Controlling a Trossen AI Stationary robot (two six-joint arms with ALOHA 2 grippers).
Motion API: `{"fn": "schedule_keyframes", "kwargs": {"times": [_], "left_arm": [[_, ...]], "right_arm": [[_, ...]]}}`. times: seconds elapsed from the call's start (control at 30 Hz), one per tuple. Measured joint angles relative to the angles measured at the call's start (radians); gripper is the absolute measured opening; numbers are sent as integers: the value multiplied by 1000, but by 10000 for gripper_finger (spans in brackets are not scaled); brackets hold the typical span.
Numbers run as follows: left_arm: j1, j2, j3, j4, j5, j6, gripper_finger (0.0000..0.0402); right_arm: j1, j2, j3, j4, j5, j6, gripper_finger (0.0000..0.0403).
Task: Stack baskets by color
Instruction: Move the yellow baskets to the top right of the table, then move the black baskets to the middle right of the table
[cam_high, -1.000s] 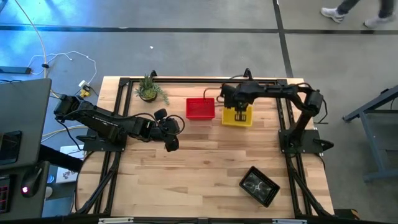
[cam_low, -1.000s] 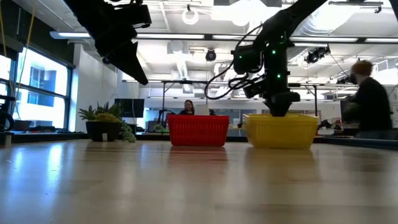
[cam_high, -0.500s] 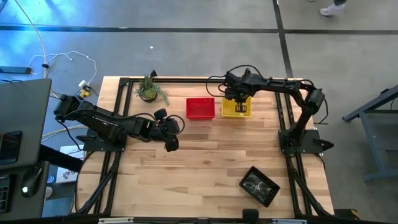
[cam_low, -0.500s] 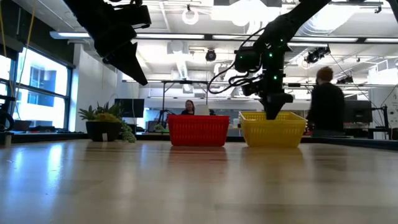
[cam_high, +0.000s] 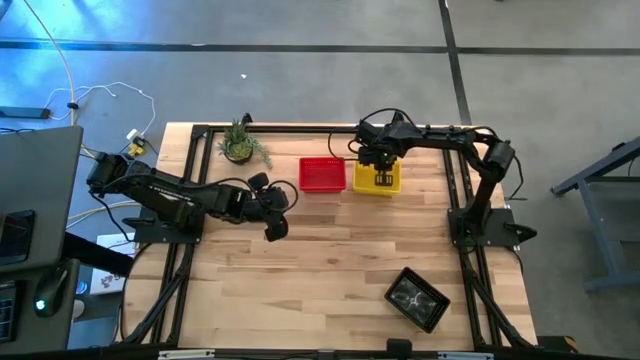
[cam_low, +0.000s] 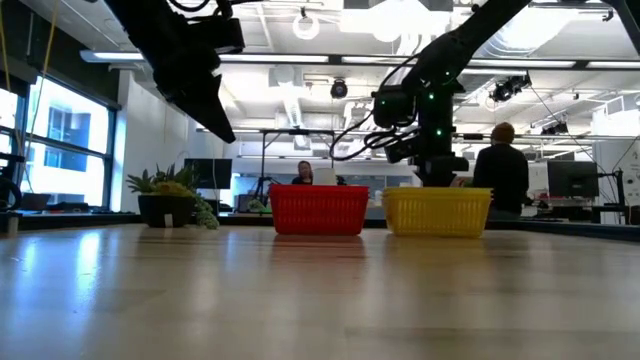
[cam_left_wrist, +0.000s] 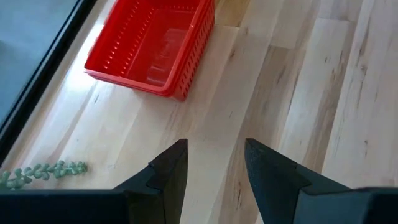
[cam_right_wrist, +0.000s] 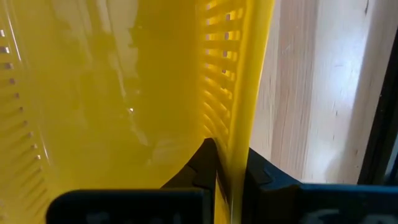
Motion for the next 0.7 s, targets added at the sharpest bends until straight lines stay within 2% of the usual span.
{"fn": "schedule_keyframes", "kwargs": {"times": [0.17,0.5,0.6,0.7], "left_arm": [[0,0,0,1,5,0,145],[0,0,0,1,6,0,145],[0,0,0,1,8,0,145],[0,0,0,1,8,0,145]], "right_arm": [[0,0,0,3,25,0,21],[0,3,30,17,130,55,125],[0,3,76,-21,98,69,137],[1,3,122,-81,111,73,139]]}}
